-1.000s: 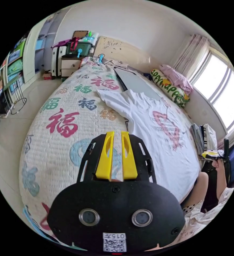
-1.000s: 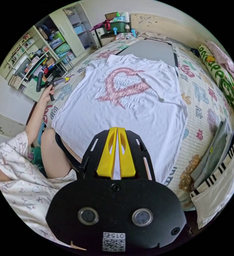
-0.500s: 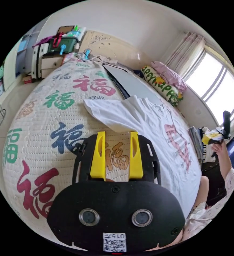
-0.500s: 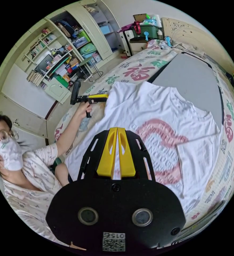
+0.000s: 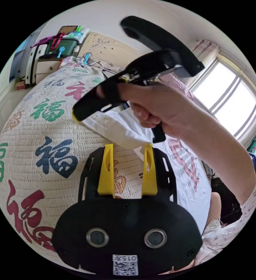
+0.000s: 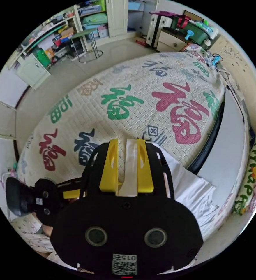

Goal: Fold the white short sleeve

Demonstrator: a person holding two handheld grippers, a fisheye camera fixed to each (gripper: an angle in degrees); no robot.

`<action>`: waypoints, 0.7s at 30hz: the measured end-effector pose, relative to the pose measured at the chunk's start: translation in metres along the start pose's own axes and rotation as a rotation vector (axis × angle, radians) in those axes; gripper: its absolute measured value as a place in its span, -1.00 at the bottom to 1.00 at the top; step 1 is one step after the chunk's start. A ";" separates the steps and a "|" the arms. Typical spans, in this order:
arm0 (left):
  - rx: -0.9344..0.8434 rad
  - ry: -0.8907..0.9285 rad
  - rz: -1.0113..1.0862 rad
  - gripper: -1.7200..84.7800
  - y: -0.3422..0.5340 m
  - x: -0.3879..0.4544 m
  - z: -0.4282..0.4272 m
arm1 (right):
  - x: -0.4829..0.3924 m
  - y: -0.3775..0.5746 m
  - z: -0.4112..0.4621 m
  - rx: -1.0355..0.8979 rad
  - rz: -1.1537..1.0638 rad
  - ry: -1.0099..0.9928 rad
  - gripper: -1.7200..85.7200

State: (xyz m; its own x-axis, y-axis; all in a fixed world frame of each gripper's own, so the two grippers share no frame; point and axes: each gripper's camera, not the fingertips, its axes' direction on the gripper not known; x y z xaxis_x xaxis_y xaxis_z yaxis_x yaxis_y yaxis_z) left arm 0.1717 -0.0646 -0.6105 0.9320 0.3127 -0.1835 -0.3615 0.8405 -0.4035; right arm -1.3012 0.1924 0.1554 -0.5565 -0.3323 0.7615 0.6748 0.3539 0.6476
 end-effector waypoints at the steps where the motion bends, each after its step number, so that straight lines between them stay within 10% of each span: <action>1: 0.002 0.008 -0.007 -0.64 0.001 -0.004 -0.003 | -0.003 -0.007 0.011 -0.029 -0.005 0.040 -0.74; 13: 0.015 0.071 0.009 -0.66 0.029 -0.045 -0.021 | 0.093 -0.039 -0.017 0.045 0.173 -0.031 -0.94; 21: -0.089 0.200 0.394 -0.81 0.050 0.037 0.018 | 0.207 0.061 -0.152 0.310 0.366 -0.120 -0.95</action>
State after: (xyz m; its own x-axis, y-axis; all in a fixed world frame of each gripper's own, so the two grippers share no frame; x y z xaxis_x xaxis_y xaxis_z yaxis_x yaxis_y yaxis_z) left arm 0.1890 -0.0029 -0.6215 0.7024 0.5018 -0.5048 -0.6966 0.6304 -0.3426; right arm -1.3014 0.0128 0.3486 -0.3741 -0.0416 0.9265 0.6707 0.6779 0.3012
